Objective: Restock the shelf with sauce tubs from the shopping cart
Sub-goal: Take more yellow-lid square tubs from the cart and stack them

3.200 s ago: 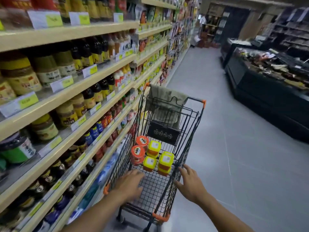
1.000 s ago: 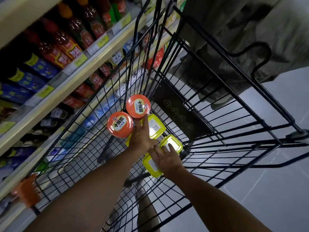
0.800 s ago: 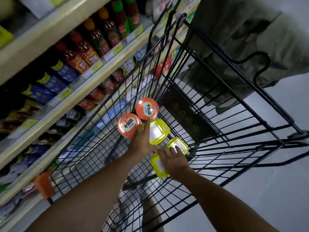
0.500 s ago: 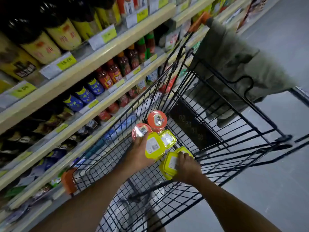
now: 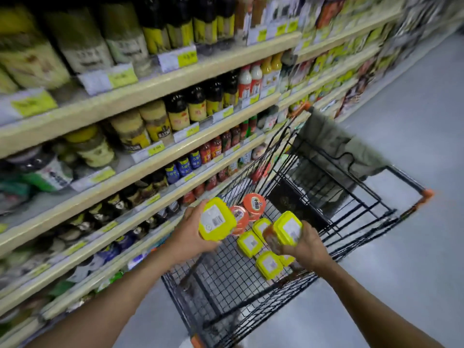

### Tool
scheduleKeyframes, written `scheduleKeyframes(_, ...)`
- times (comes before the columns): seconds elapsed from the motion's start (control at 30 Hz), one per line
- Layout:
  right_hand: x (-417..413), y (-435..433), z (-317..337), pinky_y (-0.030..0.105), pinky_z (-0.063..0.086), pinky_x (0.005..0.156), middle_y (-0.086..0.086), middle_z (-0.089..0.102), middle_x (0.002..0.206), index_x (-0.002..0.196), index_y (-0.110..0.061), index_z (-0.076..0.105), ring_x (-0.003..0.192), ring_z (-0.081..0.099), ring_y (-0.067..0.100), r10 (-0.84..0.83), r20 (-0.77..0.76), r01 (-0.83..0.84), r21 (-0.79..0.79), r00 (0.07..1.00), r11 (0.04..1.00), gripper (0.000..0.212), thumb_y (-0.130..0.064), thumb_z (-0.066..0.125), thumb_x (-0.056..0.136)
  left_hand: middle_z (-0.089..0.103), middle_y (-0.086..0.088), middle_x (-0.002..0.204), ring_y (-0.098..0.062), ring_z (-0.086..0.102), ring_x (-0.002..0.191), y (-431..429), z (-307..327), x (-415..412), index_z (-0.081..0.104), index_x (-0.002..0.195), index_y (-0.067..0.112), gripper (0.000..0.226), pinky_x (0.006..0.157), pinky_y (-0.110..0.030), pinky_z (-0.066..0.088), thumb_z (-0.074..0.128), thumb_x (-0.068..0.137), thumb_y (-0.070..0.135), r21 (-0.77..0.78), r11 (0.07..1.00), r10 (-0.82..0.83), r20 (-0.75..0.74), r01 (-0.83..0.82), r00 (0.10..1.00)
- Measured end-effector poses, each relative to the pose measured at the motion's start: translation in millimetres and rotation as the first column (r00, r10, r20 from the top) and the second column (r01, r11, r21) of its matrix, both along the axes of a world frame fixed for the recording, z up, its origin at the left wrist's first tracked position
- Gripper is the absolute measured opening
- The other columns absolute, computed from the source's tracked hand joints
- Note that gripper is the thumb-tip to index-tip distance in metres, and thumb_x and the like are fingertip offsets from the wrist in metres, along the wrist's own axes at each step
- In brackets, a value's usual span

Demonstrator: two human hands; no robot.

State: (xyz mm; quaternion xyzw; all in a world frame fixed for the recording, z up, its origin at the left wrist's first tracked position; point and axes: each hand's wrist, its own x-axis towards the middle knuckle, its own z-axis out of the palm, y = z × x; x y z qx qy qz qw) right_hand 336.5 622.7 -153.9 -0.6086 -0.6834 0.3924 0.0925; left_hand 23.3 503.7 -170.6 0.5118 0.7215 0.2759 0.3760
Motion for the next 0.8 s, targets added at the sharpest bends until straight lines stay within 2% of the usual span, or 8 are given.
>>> scheduleKeyframes(0.17,-22,-35,65,0.015,0.047,0.058,-0.008,0.067,0.093,0.101,-0.031,0.056,0.080,0.066,0.007,0.047,-0.144,-0.034,0.089,0.988,0.995,0.079,-0.058,0.090,0.034,0.019,0.010,0.163,-0.018,0.034,0.146,-48,49,-27,0.006,0.157,0.053,0.121,0.108,-0.048,0.046,0.088,0.068,0.059,0.103,0.994,0.043,0.020,-0.044,0.999)
scheduleKeyframes(0.23,-31,-51,89,0.015,0.049,0.057,-0.006,0.069,0.097,0.107,-0.029,0.056,0.076,0.067,0.002,0.080,-0.210,-0.060,0.102,0.974,0.993,0.079,-0.055,0.089,0.040,0.022,0.013,0.160,-0.015,0.035,0.144,-70,68,-33,0.010,0.156,0.053,0.122,0.109,-0.047,0.045,0.087,0.064,0.066,0.138,0.987,0.079,0.056,-0.086,0.995)
scheduleKeyframes(0.3,-38,-63,108,0.016,0.051,0.056,-0.006,0.069,0.099,0.107,-0.030,0.055,0.076,0.067,0.000,0.102,-0.265,-0.080,0.092,0.959,0.993,0.068,-0.038,0.098,0.054,0.027,0.015,0.157,-0.011,0.039,0.139,-92,84,-37,0.015,0.155,0.053,0.123,0.108,-0.043,0.047,0.088,0.058,0.071,0.179,0.974,0.126,0.085,-0.140,0.988)
scheduleKeyframes(0.4,-48,-74,132,0.013,0.051,0.058,-0.005,0.069,0.097,0.098,-0.030,0.055,0.073,0.068,-0.001,0.166,-0.300,-0.139,0.109,0.939,0.984,0.053,-0.015,0.094,0.065,0.034,0.015,0.156,-0.012,0.044,0.138,-125,108,-40,0.020,0.153,0.054,0.123,0.107,-0.045,0.049,0.090,0.053,0.072,0.225,0.949,0.196,0.131,-0.222,0.972)
scheduleKeyframes(0.5,-57,-84,153,0.016,0.053,0.058,-0.004,0.071,0.097,0.105,-0.024,0.057,0.072,0.070,0.002,0.252,-0.336,-0.227,0.112,0.908,0.967,0.052,-0.013,0.092,0.068,0.033,0.014,0.156,-0.012,0.044,0.138,-163,126,-39,0.021,0.153,0.053,0.125,0.106,-0.044,0.050,0.088,0.051,0.075,0.262,0.921,0.269,0.113,-0.289,0.957)
scheduleKeyframes(0.6,-66,-99,171,0.017,0.053,0.058,-0.007,0.068,0.094,0.103,-0.030,0.054,0.072,0.069,0.001,0.335,-0.348,-0.303,0.143,0.876,0.942,0.051,-0.010,0.089,0.073,0.036,0.015,0.154,-0.010,0.045,0.136,-206,139,-31,0.024,0.152,0.055,0.122,0.106,-0.043,0.051,0.089,0.050,0.074,0.293,0.876,0.356,0.141,-0.382,0.924)
scheduleKeyframes(0.7,-72,-114,185,0.031,0.058,0.072,-0.006,0.067,0.103,0.118,-0.032,0.050,0.087,0.069,0.013,0.423,-0.345,-0.384,0.178,0.838,0.906,0.062,-0.019,0.090,0.072,0.039,0.015,0.151,-0.011,0.049,0.133,-251,149,-19,0.026,0.152,0.054,0.121,0.101,-0.041,0.054,0.092,0.051,0.068,0.302,0.825,0.432,0.210,-0.478,0.877)
scheduleKeyframes(0.8,-82,-132,196,0.033,0.057,0.073,-0.009,0.063,0.110,0.128,-0.034,0.046,0.094,0.067,0.016,0.482,-0.372,-0.436,0.205,0.794,0.876,0.073,-0.026,0.091,0.071,0.044,0.014,0.147,-0.011,0.054,0.127,-297,161,-9,0.028,0.152,0.052,0.116,0.096,-0.039,0.057,0.094,0.056,0.056,0.299,0.773,0.501,0.254,-0.559,0.828)
